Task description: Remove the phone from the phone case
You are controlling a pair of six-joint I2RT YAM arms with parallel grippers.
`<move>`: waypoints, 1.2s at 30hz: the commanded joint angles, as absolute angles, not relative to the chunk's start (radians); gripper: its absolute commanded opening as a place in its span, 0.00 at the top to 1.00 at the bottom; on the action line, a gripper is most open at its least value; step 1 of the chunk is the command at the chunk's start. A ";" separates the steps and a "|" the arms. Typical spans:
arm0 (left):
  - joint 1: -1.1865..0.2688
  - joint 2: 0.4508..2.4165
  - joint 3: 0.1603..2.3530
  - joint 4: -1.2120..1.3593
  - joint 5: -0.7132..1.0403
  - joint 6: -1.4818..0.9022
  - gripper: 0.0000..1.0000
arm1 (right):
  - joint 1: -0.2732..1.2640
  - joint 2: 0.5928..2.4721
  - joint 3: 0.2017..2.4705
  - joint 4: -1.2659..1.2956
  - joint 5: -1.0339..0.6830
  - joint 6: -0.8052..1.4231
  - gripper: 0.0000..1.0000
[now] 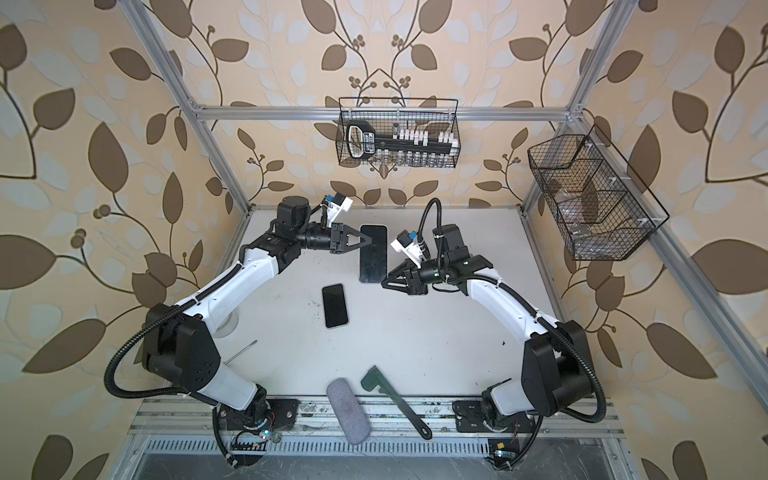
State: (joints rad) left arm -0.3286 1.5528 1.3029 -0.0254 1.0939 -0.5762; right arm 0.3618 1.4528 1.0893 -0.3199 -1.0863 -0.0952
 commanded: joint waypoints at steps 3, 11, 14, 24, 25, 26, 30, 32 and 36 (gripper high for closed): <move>-0.339 1.486 1.307 0.044 1.145 -0.584 1.00 | 0.359 1.456 1.124 -0.333 -1.121 -0.124 0.78; -0.341 1.488 1.297 0.104 1.150 -0.647 1.00 | 0.354 1.448 1.112 -0.333 -1.138 -0.142 0.85; -0.343 1.498 1.294 0.163 1.164 -0.712 1.00 | 0.353 1.441 1.106 -0.329 -1.152 -0.163 0.86; -0.384 1.493 1.265 0.279 1.150 -0.839 1.00 | 0.357 1.419 1.077 -0.310 -1.204 -0.229 0.87; -0.391 1.493 1.258 0.303 1.146 -0.863 1.00 | 0.358 1.418 1.075 -0.312 -1.207 -0.238 0.87; -0.397 1.492 1.254 0.323 1.143 -0.881 1.00 | 0.357 1.419 1.074 -0.314 -1.208 -0.245 0.87; -0.427 1.488 1.250 0.371 1.119 -0.936 1.00 | 0.358 1.417 1.069 -0.316 -1.213 -0.267 0.87; -0.438 1.485 1.258 0.372 1.113 -0.944 1.00 | 0.356 1.416 1.065 -0.313 -1.213 -0.270 0.87; -0.449 1.474 1.268 0.355 1.102 -0.945 1.00 | 0.347 1.416 1.063 -0.314 -1.222 -0.272 0.87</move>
State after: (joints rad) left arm -0.4000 1.5417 1.2434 0.2882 1.0725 -0.8997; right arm 0.3462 1.4281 1.0679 -0.3534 -1.2083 -0.2272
